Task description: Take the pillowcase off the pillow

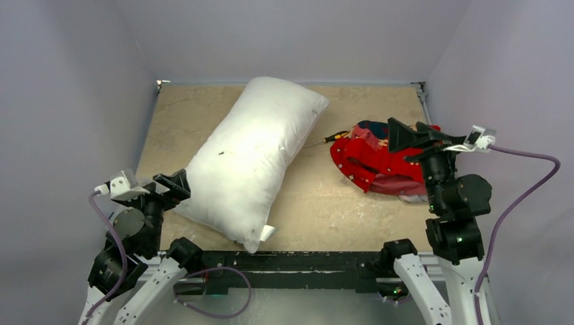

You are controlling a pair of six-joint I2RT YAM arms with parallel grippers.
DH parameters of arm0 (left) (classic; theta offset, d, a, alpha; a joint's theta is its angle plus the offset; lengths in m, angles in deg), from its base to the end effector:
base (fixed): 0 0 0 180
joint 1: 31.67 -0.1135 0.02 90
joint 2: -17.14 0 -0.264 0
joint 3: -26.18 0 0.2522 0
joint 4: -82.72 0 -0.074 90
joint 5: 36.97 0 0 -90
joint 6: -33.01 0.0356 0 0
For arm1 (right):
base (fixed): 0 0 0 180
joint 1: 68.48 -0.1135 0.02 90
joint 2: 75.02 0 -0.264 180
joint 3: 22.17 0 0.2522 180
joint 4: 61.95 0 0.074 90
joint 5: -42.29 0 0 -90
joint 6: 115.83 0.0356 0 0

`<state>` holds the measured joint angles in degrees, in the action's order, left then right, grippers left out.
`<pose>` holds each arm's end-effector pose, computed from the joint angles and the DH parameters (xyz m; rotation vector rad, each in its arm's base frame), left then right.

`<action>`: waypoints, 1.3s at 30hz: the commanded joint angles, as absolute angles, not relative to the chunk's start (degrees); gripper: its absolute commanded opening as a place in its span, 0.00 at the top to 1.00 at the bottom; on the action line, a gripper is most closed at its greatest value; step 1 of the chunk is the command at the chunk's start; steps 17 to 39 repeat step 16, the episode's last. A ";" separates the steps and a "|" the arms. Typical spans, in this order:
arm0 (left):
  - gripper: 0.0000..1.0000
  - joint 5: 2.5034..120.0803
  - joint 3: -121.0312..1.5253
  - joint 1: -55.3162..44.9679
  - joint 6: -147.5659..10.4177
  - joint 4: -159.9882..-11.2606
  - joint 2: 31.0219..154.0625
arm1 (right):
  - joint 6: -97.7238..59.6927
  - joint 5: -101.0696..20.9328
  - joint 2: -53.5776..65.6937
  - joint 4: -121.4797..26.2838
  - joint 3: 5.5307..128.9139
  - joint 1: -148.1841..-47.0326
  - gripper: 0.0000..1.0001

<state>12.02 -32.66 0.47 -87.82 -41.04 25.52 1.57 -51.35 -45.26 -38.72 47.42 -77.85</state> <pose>0.0291 0.0093 0.3363 -0.5112 1.5712 -0.2397 0.0886 0.0123 0.4374 0.2579 1.2726 0.5098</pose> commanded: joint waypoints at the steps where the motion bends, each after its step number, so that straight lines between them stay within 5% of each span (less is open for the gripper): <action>1: 0.01 11.63 -32.14 0.32 -87.84 -42.86 26.67 | 2.20 -52.96 -46.78 -40.50 46.72 -78.06 0.01; 39: 0.01 11.17 -31.99 0.32 -88.26 -42.61 26.61 | 2.47 -52.89 -48.35 -41.24 45.92 -78.11 0.01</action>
